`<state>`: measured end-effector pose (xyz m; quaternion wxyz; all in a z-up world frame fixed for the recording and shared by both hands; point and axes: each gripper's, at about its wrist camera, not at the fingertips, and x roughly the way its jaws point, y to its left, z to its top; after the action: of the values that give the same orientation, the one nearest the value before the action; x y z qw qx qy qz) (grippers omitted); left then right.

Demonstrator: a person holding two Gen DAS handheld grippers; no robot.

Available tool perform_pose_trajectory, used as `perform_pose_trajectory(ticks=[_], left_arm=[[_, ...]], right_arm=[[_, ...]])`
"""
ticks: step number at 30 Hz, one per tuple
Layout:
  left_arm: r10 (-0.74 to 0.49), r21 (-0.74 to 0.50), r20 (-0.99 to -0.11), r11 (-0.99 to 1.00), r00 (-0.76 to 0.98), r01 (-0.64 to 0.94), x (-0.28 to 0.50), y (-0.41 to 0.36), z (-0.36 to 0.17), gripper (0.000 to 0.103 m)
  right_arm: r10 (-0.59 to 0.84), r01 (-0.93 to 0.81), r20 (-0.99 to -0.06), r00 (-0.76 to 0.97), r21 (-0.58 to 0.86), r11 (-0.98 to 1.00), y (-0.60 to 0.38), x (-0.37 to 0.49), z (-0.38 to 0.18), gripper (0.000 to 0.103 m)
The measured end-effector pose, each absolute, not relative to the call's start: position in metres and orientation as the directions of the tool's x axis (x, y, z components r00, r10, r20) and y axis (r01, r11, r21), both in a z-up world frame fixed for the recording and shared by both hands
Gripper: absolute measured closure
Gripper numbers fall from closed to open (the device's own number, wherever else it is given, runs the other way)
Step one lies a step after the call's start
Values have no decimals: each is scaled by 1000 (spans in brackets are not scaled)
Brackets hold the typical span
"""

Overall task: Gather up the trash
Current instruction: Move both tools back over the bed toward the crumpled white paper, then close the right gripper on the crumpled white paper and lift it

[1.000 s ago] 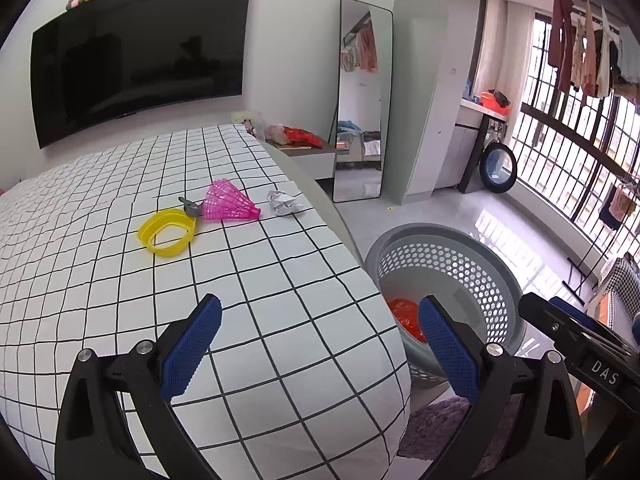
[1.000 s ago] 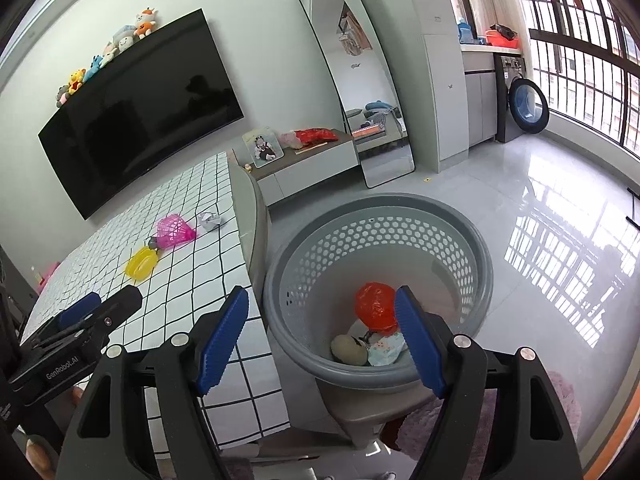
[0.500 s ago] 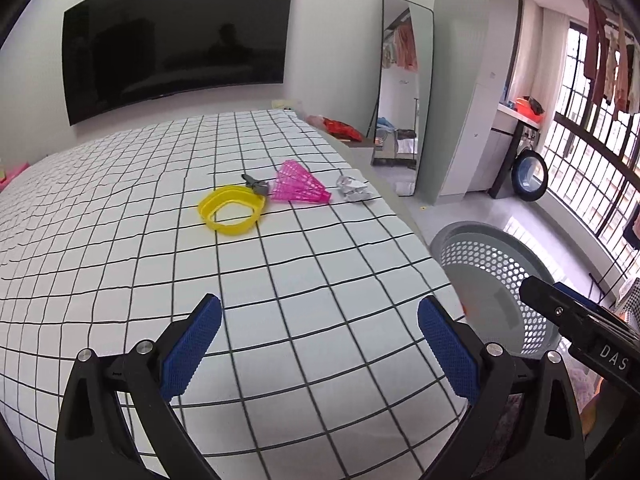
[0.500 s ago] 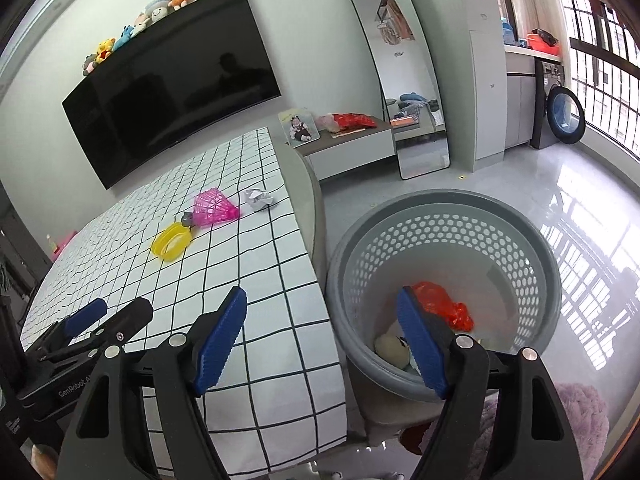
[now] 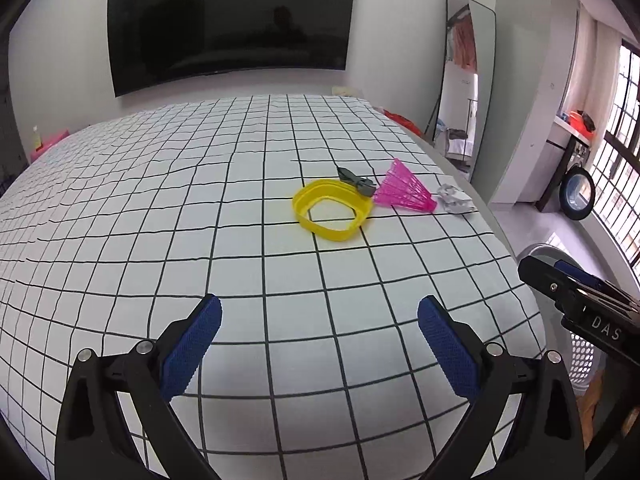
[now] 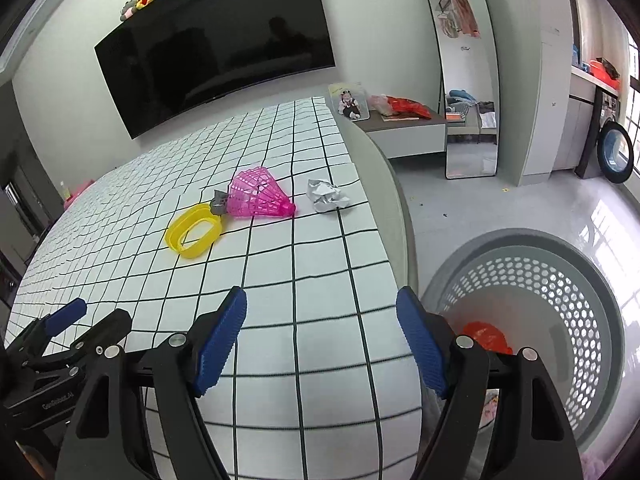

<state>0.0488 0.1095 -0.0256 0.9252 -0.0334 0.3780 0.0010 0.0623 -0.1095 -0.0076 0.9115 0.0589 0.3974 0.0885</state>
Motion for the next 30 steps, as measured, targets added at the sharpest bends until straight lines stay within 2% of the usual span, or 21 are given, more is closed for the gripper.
perform_pose_trajectory(ticks=[15, 23, 30], left_arm=[[-25, -86, -726, 995, 687, -56, 82, 118, -39, 6], [-62, -107, -722, 994, 689, -23, 79, 115, -37, 7], [-87, -136, -721, 991, 688, -17, 77, 119, -36, 7]], right_arm=[[114, -147, -790, 602, 30, 989, -94, 170, -23, 29], [47, -112, -802, 595, -25, 993, -86, 198, -36, 29], [49, -115, -803, 593, -24, 993, -81, 209, -39, 30]])
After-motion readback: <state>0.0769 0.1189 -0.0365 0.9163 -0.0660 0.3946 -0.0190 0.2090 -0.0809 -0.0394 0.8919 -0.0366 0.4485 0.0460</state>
